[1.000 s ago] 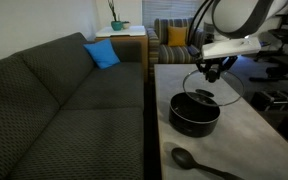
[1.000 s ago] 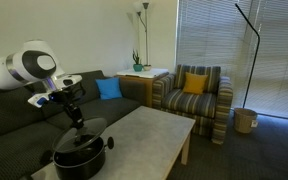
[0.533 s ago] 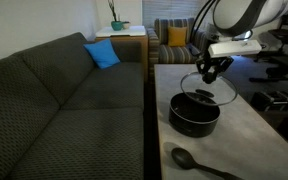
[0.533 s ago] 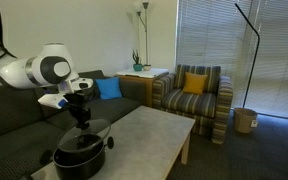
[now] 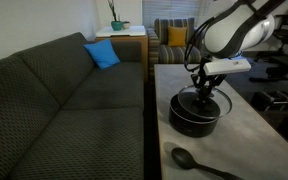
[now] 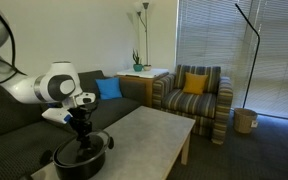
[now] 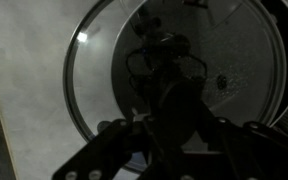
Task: Put the glass lid on top of the black pot
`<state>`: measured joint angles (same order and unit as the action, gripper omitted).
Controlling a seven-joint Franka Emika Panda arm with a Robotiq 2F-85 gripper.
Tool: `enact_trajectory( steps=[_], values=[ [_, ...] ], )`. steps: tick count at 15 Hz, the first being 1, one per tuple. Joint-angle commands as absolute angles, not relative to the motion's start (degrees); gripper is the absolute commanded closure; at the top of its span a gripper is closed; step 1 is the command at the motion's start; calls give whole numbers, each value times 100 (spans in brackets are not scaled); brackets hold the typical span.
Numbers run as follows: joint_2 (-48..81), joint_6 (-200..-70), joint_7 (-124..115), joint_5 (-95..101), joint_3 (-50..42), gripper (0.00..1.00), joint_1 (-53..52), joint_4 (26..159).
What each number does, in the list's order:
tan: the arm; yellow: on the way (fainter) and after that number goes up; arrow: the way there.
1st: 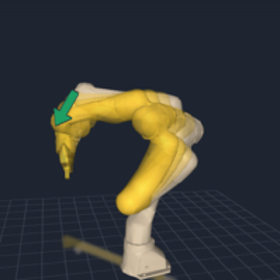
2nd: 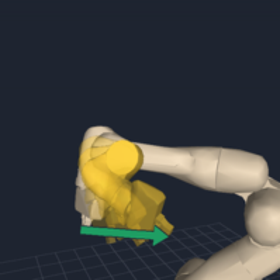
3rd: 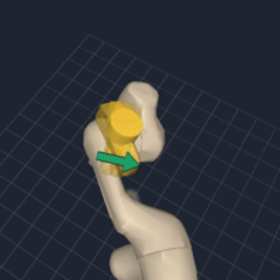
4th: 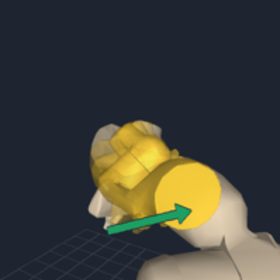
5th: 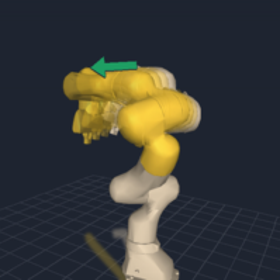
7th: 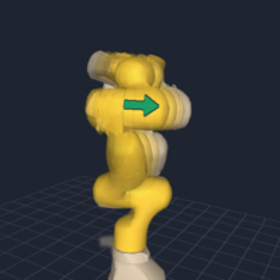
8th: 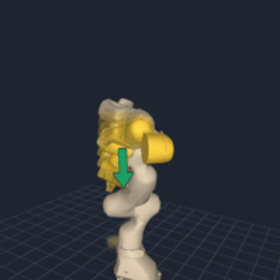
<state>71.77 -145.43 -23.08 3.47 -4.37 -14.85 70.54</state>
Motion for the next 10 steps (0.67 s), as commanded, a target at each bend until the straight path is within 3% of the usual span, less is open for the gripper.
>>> enact_trajectory(
  steps=[1,10],
  values=[
    [7694,-14110,-2259,302,-476,86,-1555,6195],
    [8248,-13490,-2210,378,-452,86,-1659,5106]
  ],
)
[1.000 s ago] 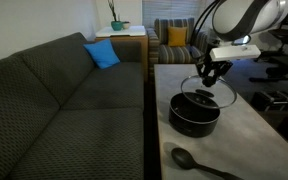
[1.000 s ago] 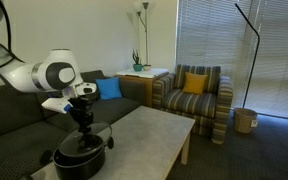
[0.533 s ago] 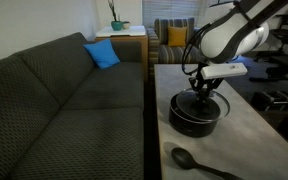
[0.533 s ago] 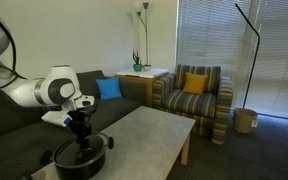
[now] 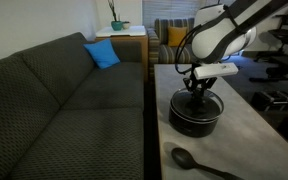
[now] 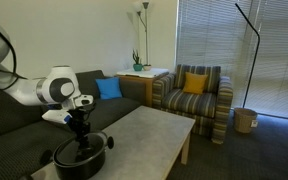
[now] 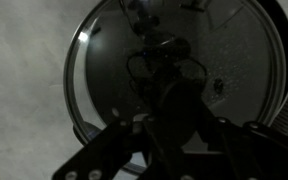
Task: Put the glass lid on top of the black pot
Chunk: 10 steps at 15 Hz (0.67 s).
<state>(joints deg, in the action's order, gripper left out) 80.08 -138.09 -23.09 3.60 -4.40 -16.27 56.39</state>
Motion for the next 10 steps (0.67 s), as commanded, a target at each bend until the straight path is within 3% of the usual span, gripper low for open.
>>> enact_trajectory(
  steps=[1,10],
  values=[
    [8294,-13399,-2158,371,-415,86,-1651,5014],
    [8411,-12747,-1572,321,-125,86,-1546,4682]
  ],
)
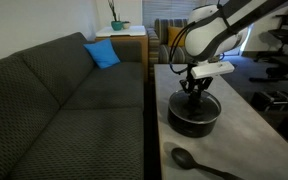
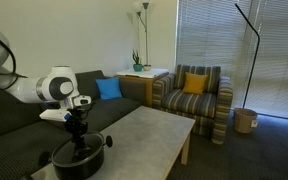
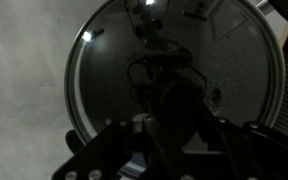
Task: Put the glass lid on top of the black pot
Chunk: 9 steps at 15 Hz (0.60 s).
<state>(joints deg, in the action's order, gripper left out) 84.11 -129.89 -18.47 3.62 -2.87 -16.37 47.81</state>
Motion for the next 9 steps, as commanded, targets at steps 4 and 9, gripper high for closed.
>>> enact_trajectory(
  steps=[4,9],
  values=[
    [8411,-12942,-1296,210,51,86,-1342,4745],
    [8440,-12993,-880,-60,332,86,-1048,4801]
  ],
)
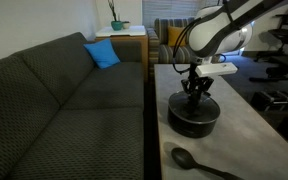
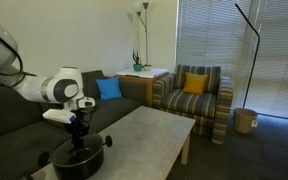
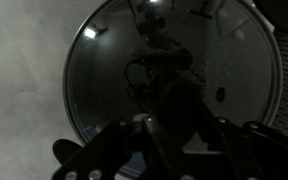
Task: Put the glass lid on top of the black pot
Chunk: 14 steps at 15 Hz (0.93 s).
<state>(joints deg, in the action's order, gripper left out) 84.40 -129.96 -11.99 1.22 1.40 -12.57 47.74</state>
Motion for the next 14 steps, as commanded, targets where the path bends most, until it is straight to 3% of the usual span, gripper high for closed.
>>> enact_trajectory(
  steps=[1,14],
  values=[
    [8433,-12997,-931,-85,326,86,-1059,4809],
    [8436,-13195,-2115,68,-226,86,-1381,5001]
  ],
)
